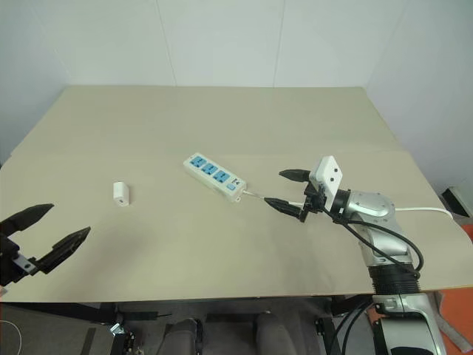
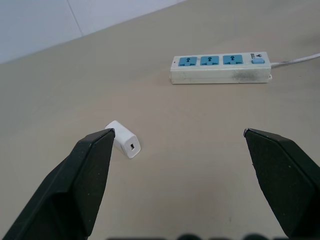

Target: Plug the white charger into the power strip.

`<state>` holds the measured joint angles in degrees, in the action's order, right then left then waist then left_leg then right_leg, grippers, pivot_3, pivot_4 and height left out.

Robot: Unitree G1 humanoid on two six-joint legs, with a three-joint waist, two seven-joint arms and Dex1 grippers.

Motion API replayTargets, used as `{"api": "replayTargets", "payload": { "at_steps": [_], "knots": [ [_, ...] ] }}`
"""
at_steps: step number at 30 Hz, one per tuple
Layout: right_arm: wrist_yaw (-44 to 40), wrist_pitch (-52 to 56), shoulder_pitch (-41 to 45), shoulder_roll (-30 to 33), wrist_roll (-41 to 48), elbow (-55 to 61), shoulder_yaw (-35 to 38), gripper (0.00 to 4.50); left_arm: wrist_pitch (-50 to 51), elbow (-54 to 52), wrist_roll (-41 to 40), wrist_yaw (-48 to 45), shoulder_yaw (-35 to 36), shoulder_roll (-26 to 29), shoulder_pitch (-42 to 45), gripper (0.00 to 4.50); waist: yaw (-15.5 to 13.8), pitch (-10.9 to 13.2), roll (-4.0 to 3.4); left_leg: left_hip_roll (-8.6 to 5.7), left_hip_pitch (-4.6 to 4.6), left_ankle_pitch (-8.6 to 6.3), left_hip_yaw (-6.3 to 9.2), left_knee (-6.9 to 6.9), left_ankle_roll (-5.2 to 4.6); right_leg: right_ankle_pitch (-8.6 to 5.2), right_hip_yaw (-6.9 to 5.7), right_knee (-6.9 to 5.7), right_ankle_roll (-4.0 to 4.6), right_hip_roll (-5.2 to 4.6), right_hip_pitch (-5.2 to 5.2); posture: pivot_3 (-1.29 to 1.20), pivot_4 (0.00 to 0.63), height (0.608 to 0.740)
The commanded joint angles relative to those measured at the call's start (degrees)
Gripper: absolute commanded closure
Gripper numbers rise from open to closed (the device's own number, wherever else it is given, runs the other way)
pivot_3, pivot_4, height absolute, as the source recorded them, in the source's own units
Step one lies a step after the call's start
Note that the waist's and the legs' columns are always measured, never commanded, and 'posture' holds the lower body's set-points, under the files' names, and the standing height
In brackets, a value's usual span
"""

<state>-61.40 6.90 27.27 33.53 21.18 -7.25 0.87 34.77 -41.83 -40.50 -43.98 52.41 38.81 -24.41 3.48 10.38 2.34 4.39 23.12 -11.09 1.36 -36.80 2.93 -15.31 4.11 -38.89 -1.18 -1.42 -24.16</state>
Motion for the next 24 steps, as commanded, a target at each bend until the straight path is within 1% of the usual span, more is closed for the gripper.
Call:
{"api": "replayTargets", "payload": {
  "at_steps": [1, 9, 12, 14, 17, 18, 22, 24],
  "knots": [
    [-0.2, 0.0, -0.4, 0.6, 0.6, 2.0, 1.1, 0.07, -1.7, -1.4, -0.1, 1.8, 1.4, 0.7, 0.5, 0.00, 0.0, 0.0, 0.00, 0.00, 0.00, 0.00, 0.00, 0.00, 0.00, 0.00, 0.00, 0.00, 0.00, 0.00, 0.00, 0.00, 0.150, 0.740],
    [0.2, 0.9, -1.2, 0.2, 0.9, 3.3, 0.8, 0.07, -1.6, -1.4, -0.5, 2.1, 1.7, 1.2, -0.1, 0.00, 0.0, 0.0, 0.00, 0.00, 0.01, 0.00, 0.00, 0.00, 0.00, 0.00, 0.00, 0.00, 0.00, 0.01, -0.02, 0.00, 0.150, 0.740],
    [2.1, 1.2, -1.1, -1.1, 0.1, 3.3, 0.3, 0.07, -1.3, -1.7, -1.0, 2.6, 1.6, 1.3, 0.1, 0.00, 0.0, 0.0, 0.00, 0.00, 0.01, 0.00, 0.00, 0.00, 0.00, -0.01, 0.00, 0.00, 0.00, 0.00, -0.02, 0.00, 0.150, 0.740],
    [4.2, 0.9, -0.2, -3.1, -1.2, 2.5, -0.7, 0.07, -1.2, -1.9, -1.3, 3.0, 1.1, 1.5, 0.5, 0.00, 0.0, 0.0, 0.00, 0.00, 0.00, 0.00, 0.01, 0.01, 0.00, -0.01, 0.00, 0.01, 0.00, 0.01, -0.01, 0.00, 0.150, 0.740],
    [10.4, -1.2, 3.2, -8.7, -5.4, -1.4, -3.1, 0.07, -1.0, -1.6, -1.5, 3.6, -0.2, 1.9, 1.5, 0.00, 0.5, 0.0, 0.00, 0.02, -0.02, 0.00, 0.01, 0.02, 0.00, -0.01, 0.01, 0.00, 0.01, 0.03, -0.02, 0.00, 0.150, 0.740],
    [12.1, -1.6, 4.6, -11.0, -6.5, -3.5, -4.1, 0.07, -1.0, -1.5, -1.4, 3.7, -0.6, 2.0, 1.8, 0.00, 0.6, 0.0, 0.00, 0.02, -0.02, 0.00, 0.01, 0.02, 0.00, 0.01, 0.03, -0.01, 0.03, 0.05, -0.04, 0.00, 0.150, 0.740],
    [15.1, -4.7, 7.7, -16.8, -9.7, -10.5, -6.2, 0.07, -0.9, -1.4, -1.4, 4.1, -1.4, 2.2, 2.6, 0.00, 0.5, 0.0, -0.01, 0.04, -0.02, 0.00, 0.02, 0.10, 0.00, 0.01, 0.04, 0.00, 0.09, 0.09, -0.07, 0.00, 0.150, 0.740],
    [18.5, -6.9, 9.8, -20.4, -12.0, -15.4, -7.3, 0.07, -1.0, -1.6, -1.4, 4.3, -1.5, 2.2, 2.6, 0.00, 0.5, 0.0, -0.01, 0.04, 0.06, -0.01, 0.02, 0.11, 0.01, 0.02, 0.02, 0.03, 0.14, 0.07, -0.10, 0.00, 0.150, 0.740]
  ]
}}
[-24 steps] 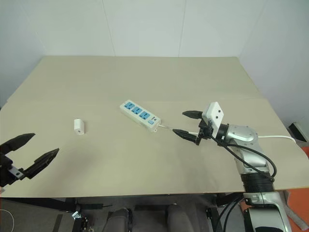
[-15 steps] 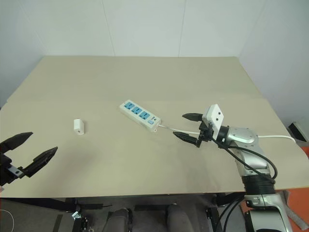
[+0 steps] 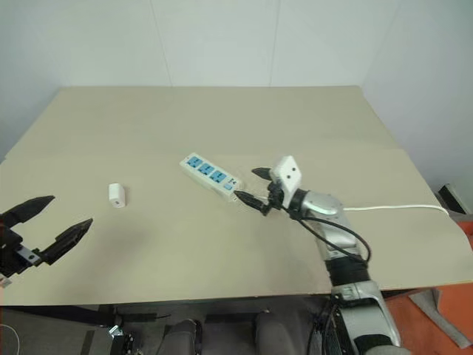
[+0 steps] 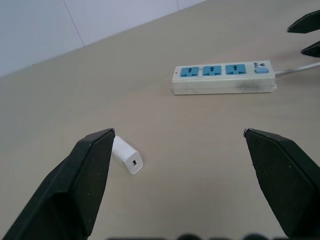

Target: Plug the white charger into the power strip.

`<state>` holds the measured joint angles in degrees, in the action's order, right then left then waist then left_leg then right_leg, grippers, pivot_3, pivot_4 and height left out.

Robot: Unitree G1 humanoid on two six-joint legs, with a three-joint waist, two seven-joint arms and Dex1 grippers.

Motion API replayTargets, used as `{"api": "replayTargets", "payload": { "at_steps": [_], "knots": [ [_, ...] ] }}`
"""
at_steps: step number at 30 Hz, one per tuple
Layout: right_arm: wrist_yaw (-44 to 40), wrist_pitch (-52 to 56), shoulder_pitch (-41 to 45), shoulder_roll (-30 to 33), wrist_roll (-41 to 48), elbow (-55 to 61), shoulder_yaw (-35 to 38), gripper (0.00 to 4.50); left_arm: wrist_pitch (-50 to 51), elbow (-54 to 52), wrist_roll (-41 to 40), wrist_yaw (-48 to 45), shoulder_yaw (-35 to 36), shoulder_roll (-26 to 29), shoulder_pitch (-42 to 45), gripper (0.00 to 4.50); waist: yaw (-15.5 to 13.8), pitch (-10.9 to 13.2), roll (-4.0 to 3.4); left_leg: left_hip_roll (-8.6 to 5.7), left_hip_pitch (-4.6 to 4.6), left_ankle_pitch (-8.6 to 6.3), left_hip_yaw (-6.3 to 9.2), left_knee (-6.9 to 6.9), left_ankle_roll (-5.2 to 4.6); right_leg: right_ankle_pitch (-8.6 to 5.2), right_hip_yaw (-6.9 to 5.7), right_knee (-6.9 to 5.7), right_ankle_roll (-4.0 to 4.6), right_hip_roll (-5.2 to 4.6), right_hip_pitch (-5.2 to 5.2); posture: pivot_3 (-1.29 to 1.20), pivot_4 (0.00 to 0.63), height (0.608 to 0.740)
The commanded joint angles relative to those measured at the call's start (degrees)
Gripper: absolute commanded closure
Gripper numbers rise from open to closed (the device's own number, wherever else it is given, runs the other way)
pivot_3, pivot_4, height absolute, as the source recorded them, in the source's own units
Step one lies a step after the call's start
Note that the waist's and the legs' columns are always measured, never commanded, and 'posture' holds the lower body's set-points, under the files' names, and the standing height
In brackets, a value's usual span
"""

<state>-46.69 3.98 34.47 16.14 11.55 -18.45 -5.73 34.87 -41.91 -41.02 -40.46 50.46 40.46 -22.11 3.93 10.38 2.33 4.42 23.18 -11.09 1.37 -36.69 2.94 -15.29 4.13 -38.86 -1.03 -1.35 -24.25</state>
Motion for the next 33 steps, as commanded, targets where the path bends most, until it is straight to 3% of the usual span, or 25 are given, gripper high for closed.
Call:
{"api": "replayTargets", "payload": {
  "at_steps": [1, 9, 18, 26, 29, 33],
  "knots": [
    [4.7, -5.1, 3.3, -4.1, -3.2, -5.9, -0.9, 0.07, -1.1, -1.6, -0.9, 0.8, 0.4, 0.5, 0.3, 0.00, 0.0, 0.0, 0.00, 0.00, 0.02, 0.00, 0.00, 0.00, 0.01, 0.06, 0.01, 0.01, 0.10, 0.00, -0.01, 0.00, 0.150, 0.740],
    [13.0, -14.6, 10.7, -10.0, -7.3, -24.5, 0.0, 0.07, -1.1, -2.4, -1.2, 1.6, 0.1, 0.2, 0.0, 0.00, 0.1, 0.0, 0.00, 0.01, -0.03, 0.00, 0.00, 0.00, 0.01, 0.14, -0.01, 0.00, 0.22, 0.00, 0.01, 0.00, 0.150, 0.740],
    [6.9, -16.8, 13.3, -11.2, -7.4, -32.9, -0.3, 0.07, -1.6, -2.6, -1.4, 1.8, 0.2, 0.2, -0.3, 0.00, 0.2, 0.0, -0.01, 0.02, -0.03, 0.00, 0.00, 0.00, 0.01, 0.14, -0.01, 0.00, 0.22, 0.01, 0.01, 0.00, 0.150, 0.740],
    [8.8, -18.2, 16.9, -14.2, -9.6, -40.6, -0.2, 0.07, -1.8, -2.2, -1.2, 2.1, -1.0, 0.5, 0.7, 0.00, 0.8, 0.0, -0.01, 0.06, -0.05, 0.00, 0.01, 0.04, 0.01, 0.14, -0.02, 0.00, 0.23, 0.05, 0.01, 0.00, 0.150, 0.740],
    [8.1, -19.5, 16.7, -14.3, -10.2, -41.6, -0.4, 0.94, -1.8, -2.0, -1.0, 2.2, -1.4, 0.7, 1.3, 0.00, 1.4, 0.0, 0.00, 0.06, -0.06, 0.00, 0.02, 0.04, 0.01, 0.14, -0.02, 0.00, 0.23, 0.05, 0.02, 0.00, 0.150, 0.740],
    [4.2, -19.4, 14.7, -13.2, -8.9, -38.8, 0.4, 1.07, -2.0, -1.8, -0.8, 2.0, -1.8, 0.9, 1.9, 0.00, 1.6, 0.0, 0.00, 0.07, -0.06, 0.00, 0.02, 0.06, 0.01, 0.14, -0.02, 0.00, 0.22, 0.05, 0.03, 0.00, 0.150, 0.740]
  ]
}}
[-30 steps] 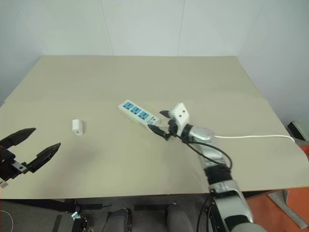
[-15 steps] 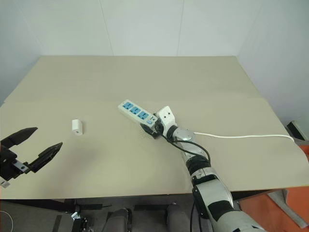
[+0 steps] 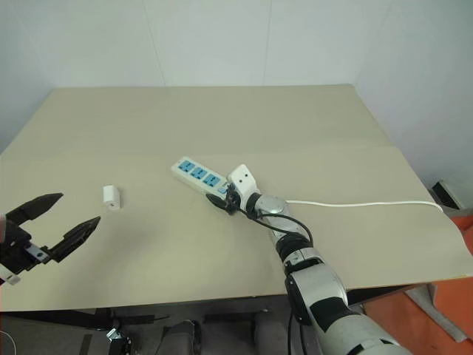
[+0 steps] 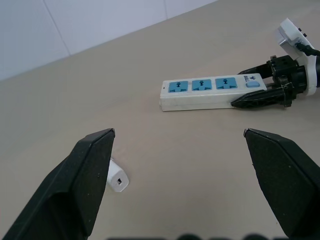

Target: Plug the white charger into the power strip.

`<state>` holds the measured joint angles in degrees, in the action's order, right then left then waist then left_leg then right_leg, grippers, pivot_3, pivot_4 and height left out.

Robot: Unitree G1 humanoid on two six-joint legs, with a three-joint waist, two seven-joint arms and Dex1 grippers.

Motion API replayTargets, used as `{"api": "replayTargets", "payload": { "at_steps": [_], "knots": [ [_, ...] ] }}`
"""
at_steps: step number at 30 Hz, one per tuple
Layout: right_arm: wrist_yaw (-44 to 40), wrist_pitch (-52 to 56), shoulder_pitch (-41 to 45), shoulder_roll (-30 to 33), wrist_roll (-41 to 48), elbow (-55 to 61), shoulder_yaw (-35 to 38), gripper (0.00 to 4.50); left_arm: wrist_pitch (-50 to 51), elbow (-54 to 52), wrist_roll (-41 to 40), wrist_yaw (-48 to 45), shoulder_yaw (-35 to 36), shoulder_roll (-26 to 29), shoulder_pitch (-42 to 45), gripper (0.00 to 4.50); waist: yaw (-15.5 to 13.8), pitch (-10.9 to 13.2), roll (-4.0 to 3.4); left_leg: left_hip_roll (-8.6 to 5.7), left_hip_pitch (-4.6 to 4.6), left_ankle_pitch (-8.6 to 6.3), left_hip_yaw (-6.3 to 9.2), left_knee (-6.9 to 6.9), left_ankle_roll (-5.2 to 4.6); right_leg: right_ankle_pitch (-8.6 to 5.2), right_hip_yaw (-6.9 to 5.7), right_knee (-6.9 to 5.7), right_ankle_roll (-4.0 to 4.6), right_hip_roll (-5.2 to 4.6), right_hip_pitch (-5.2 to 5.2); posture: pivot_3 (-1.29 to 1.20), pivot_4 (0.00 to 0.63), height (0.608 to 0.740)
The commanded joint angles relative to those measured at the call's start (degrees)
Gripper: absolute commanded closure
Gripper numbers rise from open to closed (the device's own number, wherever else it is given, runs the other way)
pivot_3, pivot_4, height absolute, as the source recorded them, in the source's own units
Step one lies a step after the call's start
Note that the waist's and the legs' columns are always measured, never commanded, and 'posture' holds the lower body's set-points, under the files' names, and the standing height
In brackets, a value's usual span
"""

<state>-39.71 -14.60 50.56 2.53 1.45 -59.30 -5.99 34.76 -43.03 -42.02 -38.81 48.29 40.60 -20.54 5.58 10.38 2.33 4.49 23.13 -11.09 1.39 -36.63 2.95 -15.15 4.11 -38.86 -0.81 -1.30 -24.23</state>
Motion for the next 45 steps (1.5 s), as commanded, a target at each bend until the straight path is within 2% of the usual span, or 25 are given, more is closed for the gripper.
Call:
{"api": "replayTargets", "payload": {
  "at_steps": [1, 5, 9, 14, 22, 27, 29, 31, 33, 37, 42, 45],
  "knots": [
    [-4.7, -0.7, -2.0, 0.8, 2.0, 3.3, 1.0, 1.07, -1.8, -0.6, 0.2, 0.2, 0.2, 0.8, 0.4, 0.00, 0.0, 0.0, 0.00, 0.00, 0.00, 0.00, 0.00, 0.01, 0.00, 0.00, 0.00, 0.00, 0.00, 0.00, 0.00, 0.00, 0.150, 0.740],
    [-17.0, 1.9, -6.1, 3.4, 8.2, 13.8, 1.8, 1.07, -2.1, 0.4, 0.4, -0.8, -0.6, 1.8, 1.5, 0.00, -0.2, 0.0, -0.01, -0.01, 0.04, 0.00, 0.00, 0.02, 0.00, -0.01, -0.02, 0.03, -0.02, -0.01, 0.00, 0.00, 0.150, 0.740],
    [-31.8, 4.1, -10.7, 8.0, 12.3, 24.4, -1.1, 1.07, -2.8, 3.0, 0.8, -2.8, -1.8, 4.2, 3.4, 0.00, -0.6, 0.0, -0.06, 0.00, 0.03, 0.00, 0.00, 0.02, 0.00, -0.13, -0.03, 0.02, -0.23, -0.01, -0.01, 0.00, 0.150, 0.740],
    [-40.0, 3.9, -11.6, 9.8, 12.3, 24.9, -4.0, 1.07, -4.8, 9.0, 2.5, -7.1, -4.9, 9.6, 8.2, 0.00, -0.3, 0.0, -0.07, 0.03, -0.10, 0.00, 0.00, 0.02, 0.00, -0.16, -0.02, -0.02, -0.27, 0.05, 0.03, 0.00, 0.150, 0.740],
    [-38.8, -0.9, -8.4, 6.5, 8.7, 15.4, -4.8, 1.07, -13.5, 25.2, 9.2, -19.6, -16.3, 20.5, 20.6, 0.00, 0.0, 0.1, -0.09, 0.02, -0.03, 0.00, -0.03, 0.13, 0.00, -0.17, 0.01, 0.00, -0.25, 0.06, -0.08, 0.00, 0.150, 0.740],
    [-38.3, -3.9, -7.3, 5.9, 7.4, 11.5, -4.6, 1.07, -20.1, 36.2, 13.1, -27.6, -24.1, 24.1, 30.3, 0.00, 0.0, 0.1, -0.11, 0.03, -0.05, 0.00, -0.05, 0.22, 0.00, -0.17, 0.03, 0.01, -0.25, 0.06, -0.10, 0.00, 0.150, 0.740],
    [-38.2, -6.0, -7.1, 6.0, 6.0, 10.1, -5.3, 1.07, -27.0, 43.5, 17.8, -31.8, -29.9, 25.4, 36.6, 0.00, -0.1, 0.1, -0.11, 0.02, -0.07, 0.01, -0.04, 0.24, 0.00, -0.17, 0.02, 0.00, -0.24, 0.07, -0.08, 0.00, 0.150, 0.740],
    [-37.8, -7.9, -6.9, 6.2, 4.1, 8.9, -6.2, 1.07, -38.5, 53.0, 25.2, -37.2, -37.2, 26.6, 45.1, 0.00, -0.1, 0.1, -0.08, 0.02, -0.10, 0.01, -0.03, 0.24, 0.01, -0.17, 0.00, -0.01, -0.25, 0.08, -0.04, 0.00, 0.150, 0.740],
    [-37.5, -8.7, -6.7, 6.1, 3.2, 7.8, -6.4, 1.07, -48.7, 62.6, 31.5, -42.1, -43.7, 26.7, 55.1, 0.00, -0.3, 0.0, -0.04, 0.00, -0.18, 0.03, -0.04, 0.23, 0.02, -0.16, 0.01, -0.03, -0.25, 0.08, 0.03, 0.00, 0.150, 0.740],
    [-36.6, -10.4, -5.4, 5.8, 1.1, 5.6, -7.4, 1.07, -60.8, 80.4, 40.2, -50.3, -53.7, 23.0, 75.7, 0.00, -0.2, 0.0, 0.05, 0.00, -0.17, 0.05, -0.01, 0.21, 0.05, -0.15, 0.00, -0.03, -0.25, 0.12, 0.06, 0.00, 0.150, 0.740],
    [-35.4, -10.3, -4.2, 5.0, 0.2, 4.0, -7.2, 1.07, -71.0, 95.2, 46.9, -53.7, -64.7, 20.8, 89.1, 0.00, 0.4, 0.0, 0.04, 0.00, -0.26, 0.04, -0.04, 0.25, 0.03, -0.16, 0.12, -0.13, -0.26, 0.16, 0.03, 0.00, 0.150, 0.740],
    [-34.6, -10.1, -3.6, 4.6, 0.1, 3.2, -6.9, 1.07, -81.8, 103.2, 53.9, -53.7, -71.8, 19.5, 95.6, 0.00, 0.5, 0.0, 0.04, 0.02, -0.27, 0.05, 0.01, 0.25, 0.02, -0.16, 0.11, -0.20, -0.27, 0.19, -0.01, 0.00, 0.150, 0.740]
  ]
}}
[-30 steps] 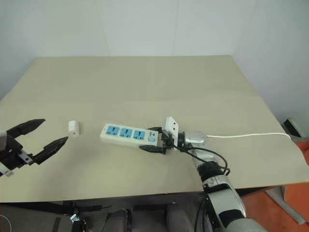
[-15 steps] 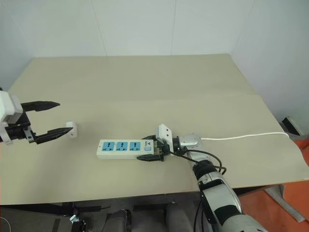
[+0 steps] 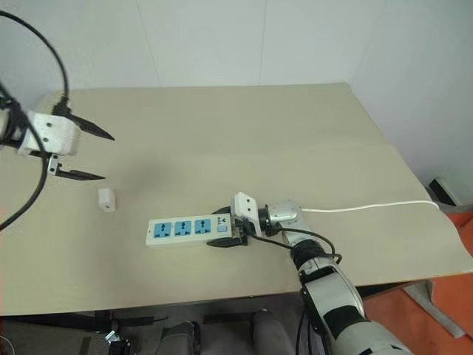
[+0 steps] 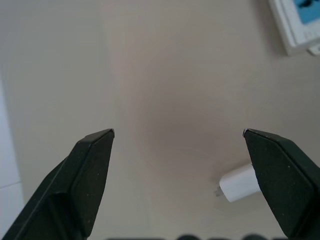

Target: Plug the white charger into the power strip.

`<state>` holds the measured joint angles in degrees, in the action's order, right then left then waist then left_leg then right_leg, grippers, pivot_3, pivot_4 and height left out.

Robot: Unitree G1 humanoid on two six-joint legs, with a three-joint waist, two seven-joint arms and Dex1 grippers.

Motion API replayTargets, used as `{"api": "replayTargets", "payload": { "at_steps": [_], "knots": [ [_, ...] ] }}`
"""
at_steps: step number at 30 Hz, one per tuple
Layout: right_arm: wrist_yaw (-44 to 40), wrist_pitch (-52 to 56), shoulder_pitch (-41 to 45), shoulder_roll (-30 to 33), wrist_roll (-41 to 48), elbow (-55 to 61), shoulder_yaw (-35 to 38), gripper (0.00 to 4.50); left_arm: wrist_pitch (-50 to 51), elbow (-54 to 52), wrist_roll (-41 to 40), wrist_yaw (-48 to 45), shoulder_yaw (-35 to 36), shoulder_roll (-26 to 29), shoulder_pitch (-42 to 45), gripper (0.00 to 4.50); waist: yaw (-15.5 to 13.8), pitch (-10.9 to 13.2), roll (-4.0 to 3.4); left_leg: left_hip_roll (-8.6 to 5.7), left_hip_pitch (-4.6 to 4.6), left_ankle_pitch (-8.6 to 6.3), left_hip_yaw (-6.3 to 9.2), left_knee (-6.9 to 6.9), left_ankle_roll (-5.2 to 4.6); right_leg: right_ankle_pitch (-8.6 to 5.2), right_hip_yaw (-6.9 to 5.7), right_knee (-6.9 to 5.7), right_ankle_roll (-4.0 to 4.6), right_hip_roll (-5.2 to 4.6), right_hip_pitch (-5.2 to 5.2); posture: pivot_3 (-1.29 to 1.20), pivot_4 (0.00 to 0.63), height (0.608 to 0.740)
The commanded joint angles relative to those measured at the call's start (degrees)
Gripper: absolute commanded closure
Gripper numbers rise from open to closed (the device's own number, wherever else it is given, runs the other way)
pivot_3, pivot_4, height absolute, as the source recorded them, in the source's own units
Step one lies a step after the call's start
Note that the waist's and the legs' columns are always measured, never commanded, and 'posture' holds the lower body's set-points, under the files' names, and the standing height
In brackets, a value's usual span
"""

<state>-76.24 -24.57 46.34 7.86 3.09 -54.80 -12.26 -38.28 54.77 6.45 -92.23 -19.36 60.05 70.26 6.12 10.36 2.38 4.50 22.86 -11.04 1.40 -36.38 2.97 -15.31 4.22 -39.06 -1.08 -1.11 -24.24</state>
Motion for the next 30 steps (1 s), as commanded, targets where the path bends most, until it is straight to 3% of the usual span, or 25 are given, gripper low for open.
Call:
{"api": "replayTargets", "payload": {
  "at_steps": [1, 7, 12, 24, 30],
  "knots": [
    [2.0, -0.1, 0.8, -0.8, -1.6, -1.4, -0.6, 1.07, -12.6, 7.5, 8.7, 0.0, -5.8, -0.6, 6.7, 0.00, 0.0, 0.0, 0.00, 0.00, 0.00, 0.00, -0.01, -0.01, 0.00, 0.00, 0.01, -0.01, 0.00, 0.00, 0.00, 0.00, 0.150, 0.740],
    [3.0, 0.2, 0.6, -0.6, -1.4, -0.7, -0.4, 1.07, -31.2, 13.8, 27.1, 11.4, -15.4, -2.1, 13.8, 0.00, -0.3, 0.0, 0.00, 0.00, 0.04, 0.00, -0.03, -0.01, 0.00, -0.01, 0.05, 0.01, -0.01, 0.00, -0.03, 0.00, 0.150, 0.740],
    [3.7, 0.9, 0.0, 0.0, -1.3, 0.2, -0.1, 1.07, -37.8, 15.6, 39.6, 25.7, -21.4, -2.0, 15.3, 0.00, -0.4, 0.0, 0.00, 0.00, 0.03, 0.00, -0.03, -0.01, 0.00, -0.01, 0.06, -0.01, -0.03, 0.00, -0.04, 0.00, 0.150, 0.740],
    [4.4, 2.9, -1.2, 0.7, -0.4, 3.0, 0.5, 1.07, -33.5, 16.8, 61.7, 61.0, -33.3, -3.8, 13.6, 0.00, -0.8, 0.0, 0.00, 0.00, 0.07, 0.00, -0.03, -0.02, 0.00, -0.02, 0.03, -0.02, -0.05, -0.03, -0.05, 0.00, 0.150, 0.740],
    [4.9, 4.6, -2.7, 1.5, 0.0, 5.7, 0.7, 1.07, -31.2, 19.2, 65.8, 70.5, -36.9, -6.4, 12.2, 0.00, -1.0, 0.0, 0.00, -0.01, 0.12, 0.00, -0.03, -0.02, 0.01, -0.03, 0.00, -0.01, -0.06, -0.03, -0.08, 0.00, 0.150, 0.740]
  ]
}}
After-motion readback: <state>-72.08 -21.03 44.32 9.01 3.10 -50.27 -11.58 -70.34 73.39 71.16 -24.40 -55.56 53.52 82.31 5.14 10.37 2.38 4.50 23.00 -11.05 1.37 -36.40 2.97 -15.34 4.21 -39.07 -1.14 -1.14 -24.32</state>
